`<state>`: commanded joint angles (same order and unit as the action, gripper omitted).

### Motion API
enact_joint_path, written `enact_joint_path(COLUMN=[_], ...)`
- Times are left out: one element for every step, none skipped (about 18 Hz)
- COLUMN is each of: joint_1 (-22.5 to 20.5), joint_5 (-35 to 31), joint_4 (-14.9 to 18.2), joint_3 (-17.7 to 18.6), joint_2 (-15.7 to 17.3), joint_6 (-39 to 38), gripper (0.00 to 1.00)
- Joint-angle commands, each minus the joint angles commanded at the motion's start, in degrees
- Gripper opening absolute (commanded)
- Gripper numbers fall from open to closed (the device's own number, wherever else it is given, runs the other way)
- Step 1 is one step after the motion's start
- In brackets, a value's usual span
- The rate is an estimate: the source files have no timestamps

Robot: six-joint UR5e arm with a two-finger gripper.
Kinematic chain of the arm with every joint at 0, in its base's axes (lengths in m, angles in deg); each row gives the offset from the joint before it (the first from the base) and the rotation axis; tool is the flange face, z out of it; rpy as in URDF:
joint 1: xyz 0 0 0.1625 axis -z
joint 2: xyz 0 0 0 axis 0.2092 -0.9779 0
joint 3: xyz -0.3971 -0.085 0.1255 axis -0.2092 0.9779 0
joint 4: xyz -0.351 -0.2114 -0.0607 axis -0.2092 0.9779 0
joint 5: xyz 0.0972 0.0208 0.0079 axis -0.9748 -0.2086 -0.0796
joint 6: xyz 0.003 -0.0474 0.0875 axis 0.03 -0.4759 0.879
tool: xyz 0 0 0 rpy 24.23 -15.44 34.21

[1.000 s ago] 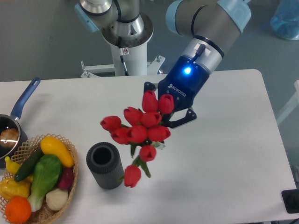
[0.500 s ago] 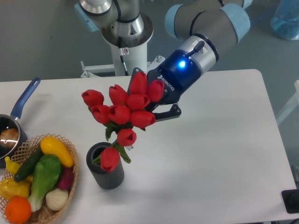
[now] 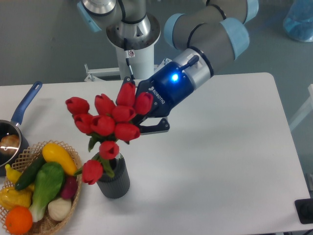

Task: Insert the flowers into the vase
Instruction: 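Lower the tulip stems into the black vase opening, then push the tulips deeper into the vase and settle the bunch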

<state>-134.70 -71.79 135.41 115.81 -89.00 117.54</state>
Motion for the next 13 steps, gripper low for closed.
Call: enact_joint_path(joint_1=[0.44,0.53,0.62,0.62,0.79,0.88,0.97,1.06,1.49,1.58,1.67,1.67,1.67], joint_5=[0.0,0.0,0.0,0.0,0.0,0.0,-0.09,-0.09,-0.09,-0.09,-0.09,-0.09,-0.17], joint_4=[0.0,0.0,-0.09,-0.17,-0.7,-0.88,-0.88,-0.97,-1.14,-1.23,-1.23,-1.23,-1.23], joint_3=[0.0,0.0,0.0,0.0,-0.09,-0.09,-0.17,-0.17,-0.17,-0.17,-0.17,-0.17,-0.17], joint_2=[-0.09,-0.17,-0.52,-0.88,-1.23,-1.67,-1.93,-2.46,-2.63,-2.9,-2.99,-3.08,-3.16], joint_6=[0.0,0.0,0.0,0.0,0.0,0.0,0.0,0.09,0.09,0.09,0.09,0.0,0.09], gripper=[0.0,0.0,0.0,0.0,0.0,0.0,0.0,0.0,0.0,0.0,0.0,0.0,0.0])
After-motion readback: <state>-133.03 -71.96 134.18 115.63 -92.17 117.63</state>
